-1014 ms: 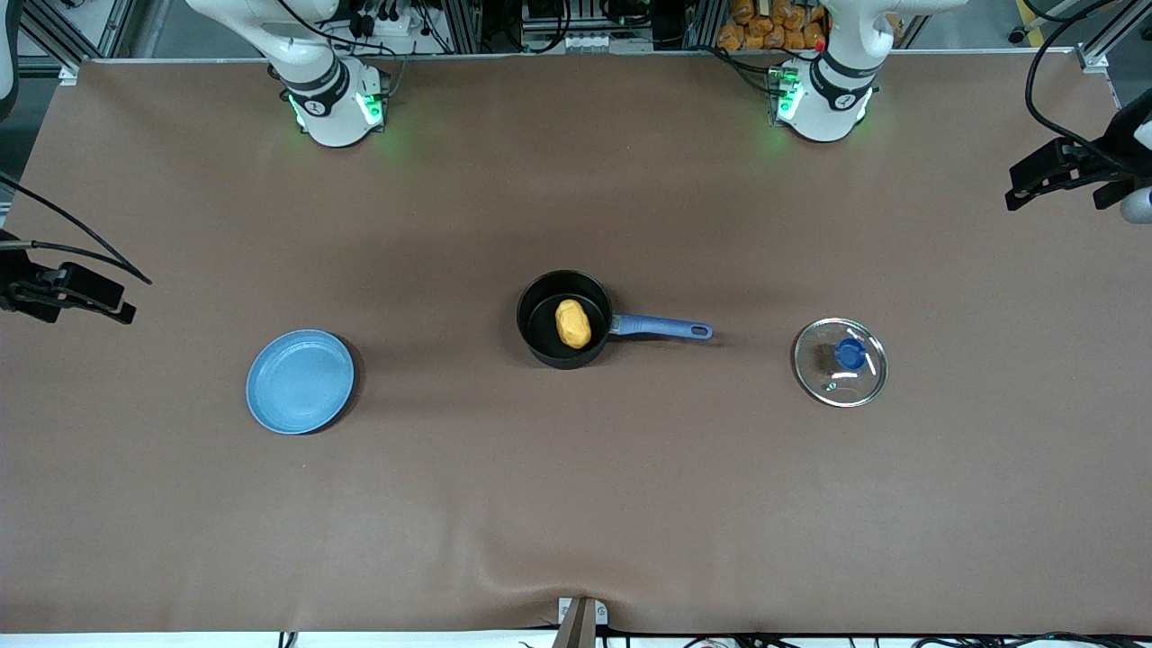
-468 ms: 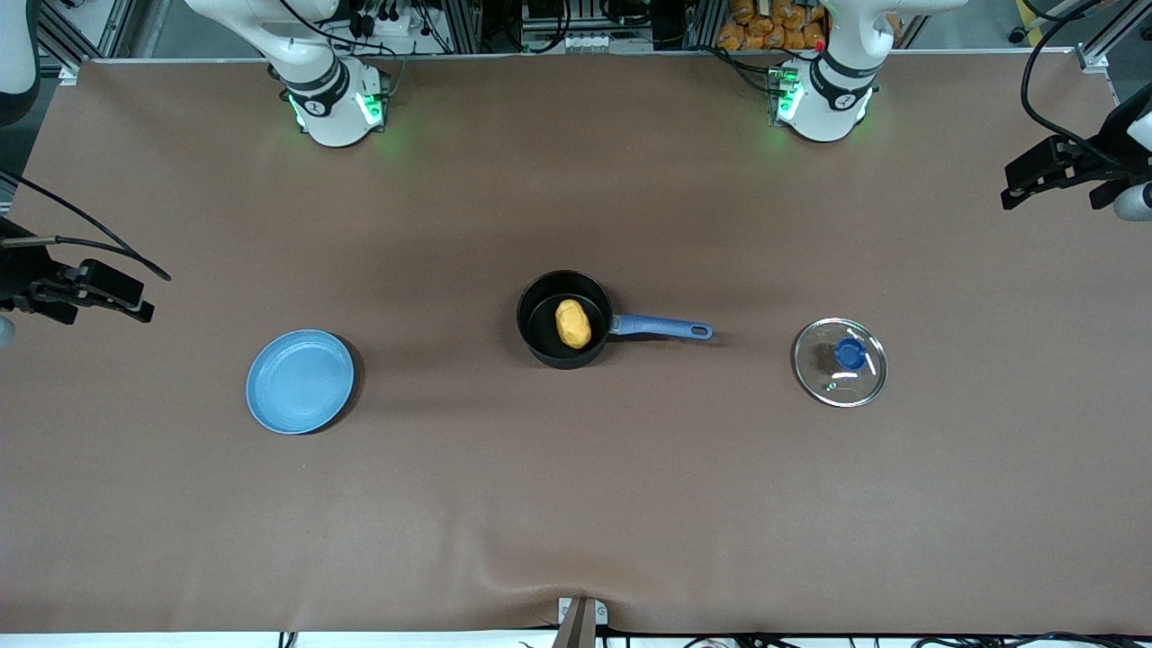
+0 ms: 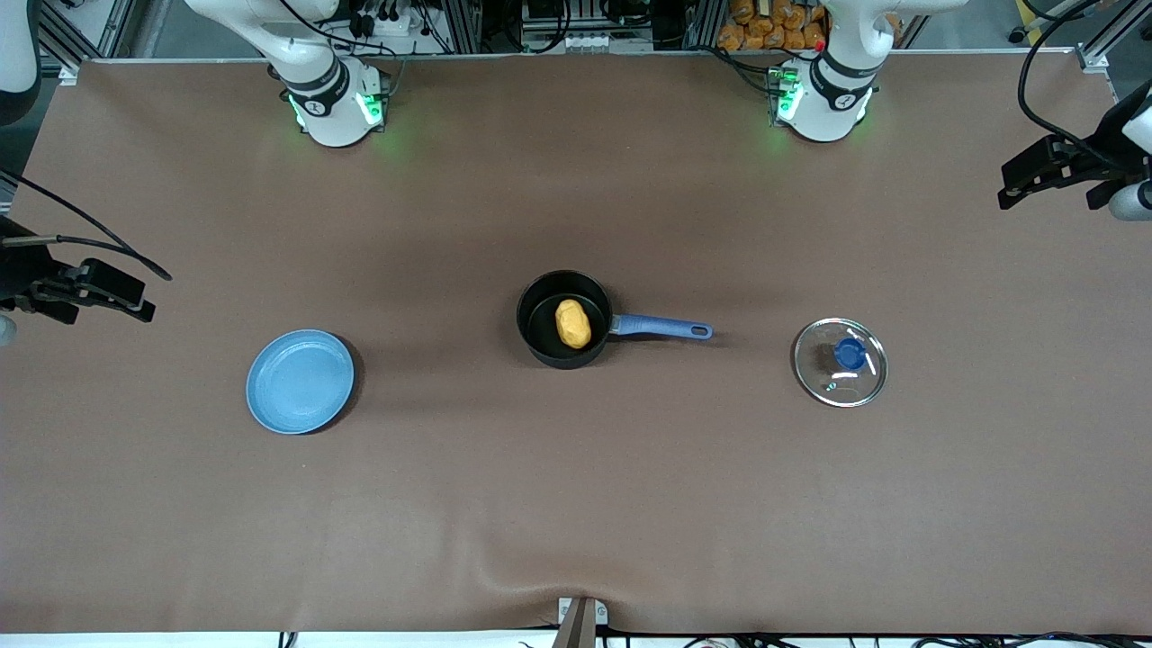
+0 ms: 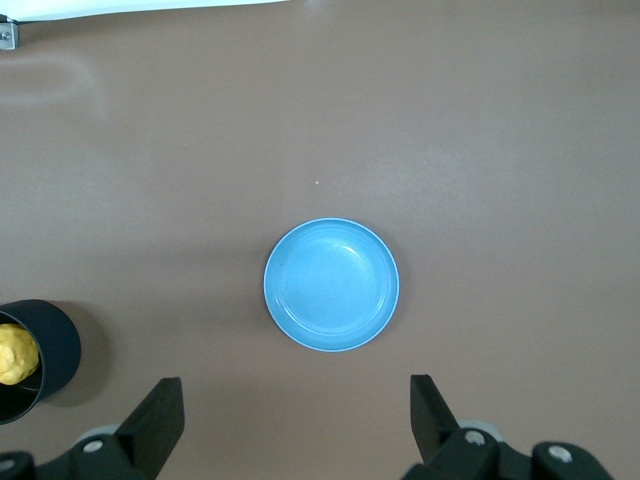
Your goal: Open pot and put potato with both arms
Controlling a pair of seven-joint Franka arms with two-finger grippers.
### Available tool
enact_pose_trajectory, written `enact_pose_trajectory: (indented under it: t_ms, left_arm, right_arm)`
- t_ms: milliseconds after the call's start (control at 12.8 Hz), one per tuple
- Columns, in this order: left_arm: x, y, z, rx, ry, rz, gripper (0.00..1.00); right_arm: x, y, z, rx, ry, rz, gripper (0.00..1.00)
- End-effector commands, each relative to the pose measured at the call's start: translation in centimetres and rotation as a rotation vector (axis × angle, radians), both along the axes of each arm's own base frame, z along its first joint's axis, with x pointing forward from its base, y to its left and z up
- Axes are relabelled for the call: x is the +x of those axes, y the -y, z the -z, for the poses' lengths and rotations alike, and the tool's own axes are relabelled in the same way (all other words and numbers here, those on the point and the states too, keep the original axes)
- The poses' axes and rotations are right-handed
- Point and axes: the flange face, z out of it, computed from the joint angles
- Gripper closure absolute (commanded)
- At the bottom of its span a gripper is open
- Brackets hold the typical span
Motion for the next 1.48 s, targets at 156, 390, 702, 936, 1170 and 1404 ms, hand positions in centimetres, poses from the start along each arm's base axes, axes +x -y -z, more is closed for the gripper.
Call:
enact_pose_trajectory:
  t_ms: [156, 390, 702, 936, 1170, 1404]
  left_arm:
    - [-0.4, 0.3, -0.6, 0.000, 0.012, 0.006, 0.00]
    - [-0.5, 0.1, -1.0, 0.000, 0.021, 0.002, 0.00]
    - [-0.3, -0.3, -0.9, -0.001, 0.021, -0.007, 0.00]
    - [0.0, 0.7, -0.8, -0.003, 0.036, 0.008, 0.00]
    - [0.0, 0.7, -0.8, -0.006, 0.037, 0.010, 0.00]
    - [-0.1, 0.6, -0.8, -0.003, 0.036, 0.008, 0.00]
  right_arm:
    - [-0.5, 0.3, -0.8, 0.001, 0.002, -0.003, 0.00]
    - [-0.5, 0.3, -0.8, 0.003, 0.002, -0.003, 0.00]
    - [-0.5, 0.3, -0.8, 0.003, 0.001, -0.003, 0.00]
    - [-0.8, 0.4, -1.1, -0.001, -0.001, -0.003, 0.00]
    - [-4.8, 0.7, -5.4, -0.031, -0.011, -0.089, 0.00]
    - [-6.2, 0.4, -5.8, -0.030, -0.055, -0.154, 0.00]
